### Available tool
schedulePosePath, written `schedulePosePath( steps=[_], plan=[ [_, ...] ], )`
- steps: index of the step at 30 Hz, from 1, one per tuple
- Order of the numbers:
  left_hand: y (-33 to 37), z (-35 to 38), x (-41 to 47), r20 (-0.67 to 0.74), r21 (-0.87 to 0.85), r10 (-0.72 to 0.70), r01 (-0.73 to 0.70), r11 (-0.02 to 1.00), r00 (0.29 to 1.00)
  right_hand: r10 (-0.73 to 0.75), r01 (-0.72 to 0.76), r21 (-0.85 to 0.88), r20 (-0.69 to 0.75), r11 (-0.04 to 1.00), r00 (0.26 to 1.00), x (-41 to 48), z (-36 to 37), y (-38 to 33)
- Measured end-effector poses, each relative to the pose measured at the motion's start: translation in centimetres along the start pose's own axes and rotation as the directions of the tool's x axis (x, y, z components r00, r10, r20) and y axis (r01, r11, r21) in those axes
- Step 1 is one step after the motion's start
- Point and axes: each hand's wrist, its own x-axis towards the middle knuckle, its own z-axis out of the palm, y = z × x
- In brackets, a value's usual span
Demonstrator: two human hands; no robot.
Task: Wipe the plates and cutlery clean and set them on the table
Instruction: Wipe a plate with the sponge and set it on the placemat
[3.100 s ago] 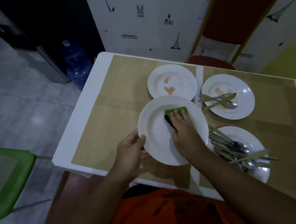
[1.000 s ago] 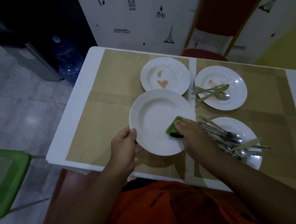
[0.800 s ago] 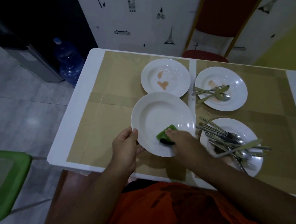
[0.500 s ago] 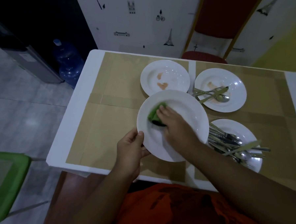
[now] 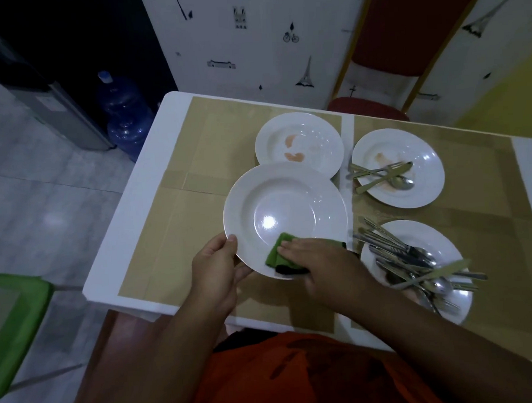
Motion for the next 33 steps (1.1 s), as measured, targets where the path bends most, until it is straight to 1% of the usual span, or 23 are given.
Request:
schedulePosePath(
  steps=[3,7,10,13,15,16,17,18,19,20,21,22,23,24,25,26,27,28,30,31,32,33],
  plan=[
    [0.3,-0.2,0.0,0.013,-0.002,-0.004,0.004,1.0,1.0,0.04,-0.041,-0.05,-0.022,0.998,0.999,-0.6,0.0,0.5],
    [1.0,0.2,0.0,0.022,0.004,-0.003,0.002,1.0,1.0,-0.019,0.019,-0.16,0.003,0.987,1.0,-0.9,0.6,0.5],
    [1.4,0.4,-0.1,0.043,-0.007,-0.018,0.018,1.0,0.999,-0.024,0.003,-0.182,-0.11,0.983,0.994,0.0,0.7,0.6],
    [1.8,0.5,-0.3,0.108,0.009,-0.005,0.004,1.0,0.994,-0.039,-0.005,-0.186,-0.235,0.983,0.971,0.3,0.5,1.0],
    [2.4,0.2,-0.2,0.154,0.088,0.021,-0.035,0.995,0.988,-0.057,0.002,-0.199,-0.275,0.98,0.96,0.3,0.4,1.1],
    [2.6,-0.1,-0.1,0.172,0.18,0.051,-0.082,0.98,0.984,-0.069,0.015,-0.184,-0.289,0.983,0.955,0.3,0.3,1.1],
    [2.8,-0.5,0.2,0.189,0.316,0.103,-0.16,0.935,0.976,-0.08,0.031,-0.162,-0.306,0.986,0.949,0.3,0.1,1.0],
    [3.0,-1.1,0.4,0.21,0.469,0.177,-0.258,0.845,0.962,-0.09,0.046,-0.14,-0.32,0.989,0.943,0.4,-0.1,0.9],
    [3.3,-1.6,0.7,0.25,0.598,0.259,-0.36,0.716,0.933,-0.099,0.061,-0.122,-0.333,0.991,0.938,0.4,-0.3,0.8],
    [3.8,-2.3,0.9,0.328,0.68,0.33,-0.464,0.568,0.885,-0.108,0.076,-0.106,-0.339,0.991,0.934,0.4,-0.5,0.8],
    [4.3,-2.8,1.1,0.445,0.716,0.37,-0.572,0.4,0.816,-0.119,0.094,-0.091,-0.337,0.991,0.934,0.3,-0.7,0.7],
    [4.8,-3.2,1.3,0.573,0.71,0.373,-0.67,0.218,0.729,-0.13,0.111,-0.075,-0.326,0.991,0.936,0.1,-0.8,0.7],
    [5.3,-3.5,1.5,0.682,0.672,0.346,-0.739,0.053,0.644,-0.14,0.128,-0.059,-0.311,0.99,0.94,0.0,-0.9,0.8],
    [5.9,-3.6,1.5,0.76,0.618,0.309,-0.783,-0.074,0.571,-0.148,0.142,-0.041,-0.299,0.989,0.943,-0.1,-1.1,0.9],
    [6.3,-3.6,1.4,0.813,0.564,0.278,-0.81,-0.16,0.511,-0.147,0.148,-0.018,-0.293,0.989,0.945,-0.1,-1.3,1.0],
    [6.8,-3.4,1.3,0.848,0.517,0.257,-0.83,-0.209,0.463,-0.134,0.144,0.013,-0.288,0.989,0.948,0.0,-1.6,1.2],
    [7.1,-3.3,1.2,0.87,0.48,0.248,-0.846,-0.232,0.425,-0.119,0.138,0.046,-0.281,0.989,0.952,0.2,-2.0,1.4],
    [7.3,-3.1,1.0,0.885,0.449,0.253,-0.86,-0.242,0.391,-0.112,0.137,0.073,-0.275,0.988,0.955,0.4,-2.4,1.7],
    [7.6,-2.7,0.9,0.895,0.404,0.31,-0.879,-0.254,0.322,-0.121,0.155,0.113,-0.265,0.981,0.957,1.1,-3.5,2.0],
    [7.7,-2.5,0.9,0.883,0.406,0.352,-0.879,-0.248,0.309,-0.122,0.163,0.143,-0.258,0.976,0.958,1.4,-4.1,2.0],
    [7.9,-2.2,0.9,0.858,0.429,0.405,-0.874,-0.229,0.316,-0.126,0.175,0.174,-0.264,0.969,0.956,1.8,-4.8,2.0],
    [8.0,-1.8,0.8,0.819,0.466,0.463,-0.864,-0.193,0.338,-0.128,0.189,0.198,-0.287,0.962,0.949,2.1,-5.5,1.9]
  ],
)
